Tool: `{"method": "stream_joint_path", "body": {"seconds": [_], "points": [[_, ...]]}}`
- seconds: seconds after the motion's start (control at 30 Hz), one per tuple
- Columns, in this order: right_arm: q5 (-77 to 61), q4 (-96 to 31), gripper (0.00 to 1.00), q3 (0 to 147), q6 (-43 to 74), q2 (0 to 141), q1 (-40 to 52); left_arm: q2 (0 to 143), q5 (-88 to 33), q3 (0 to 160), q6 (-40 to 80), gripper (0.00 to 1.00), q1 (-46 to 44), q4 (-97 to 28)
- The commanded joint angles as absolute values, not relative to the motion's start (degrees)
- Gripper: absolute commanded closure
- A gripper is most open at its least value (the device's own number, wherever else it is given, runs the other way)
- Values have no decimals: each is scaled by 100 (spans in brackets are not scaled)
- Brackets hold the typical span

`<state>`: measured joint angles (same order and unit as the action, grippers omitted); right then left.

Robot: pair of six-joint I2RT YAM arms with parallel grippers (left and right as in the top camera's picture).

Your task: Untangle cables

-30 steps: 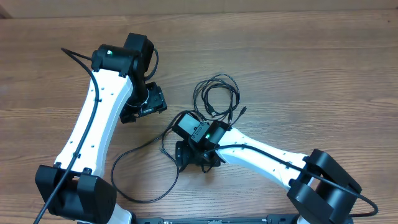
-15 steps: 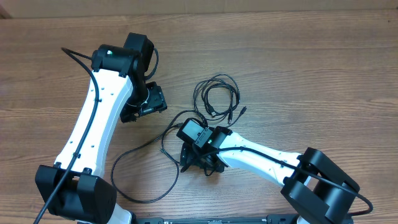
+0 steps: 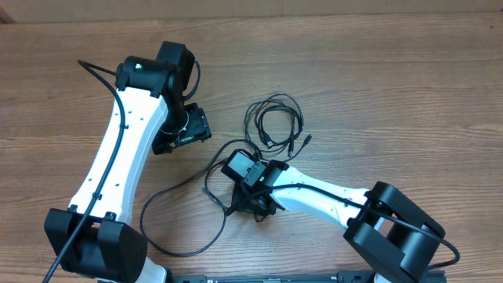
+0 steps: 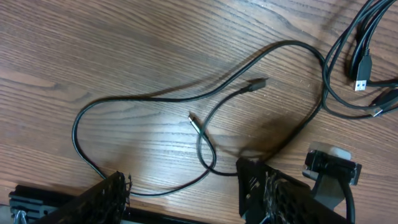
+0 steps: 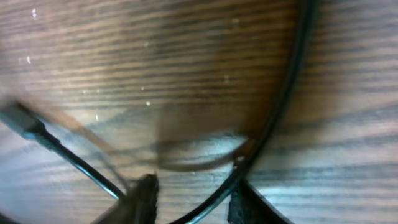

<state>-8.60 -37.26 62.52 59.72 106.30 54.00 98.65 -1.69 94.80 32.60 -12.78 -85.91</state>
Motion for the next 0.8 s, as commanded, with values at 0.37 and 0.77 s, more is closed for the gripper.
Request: {"method": "stream_joint_path", "body": {"seconds": [0.37, 0.77], "points": [[-740, -5638, 96, 8241, 4379, 10683, 5404, 9904, -152, 9452, 3170, 27, -1284, -8565], [1787, -8066, 96, 9124, 5529, 10683, 5225, 9904, -150, 9452, 3168, 26, -1284, -8567]]}}
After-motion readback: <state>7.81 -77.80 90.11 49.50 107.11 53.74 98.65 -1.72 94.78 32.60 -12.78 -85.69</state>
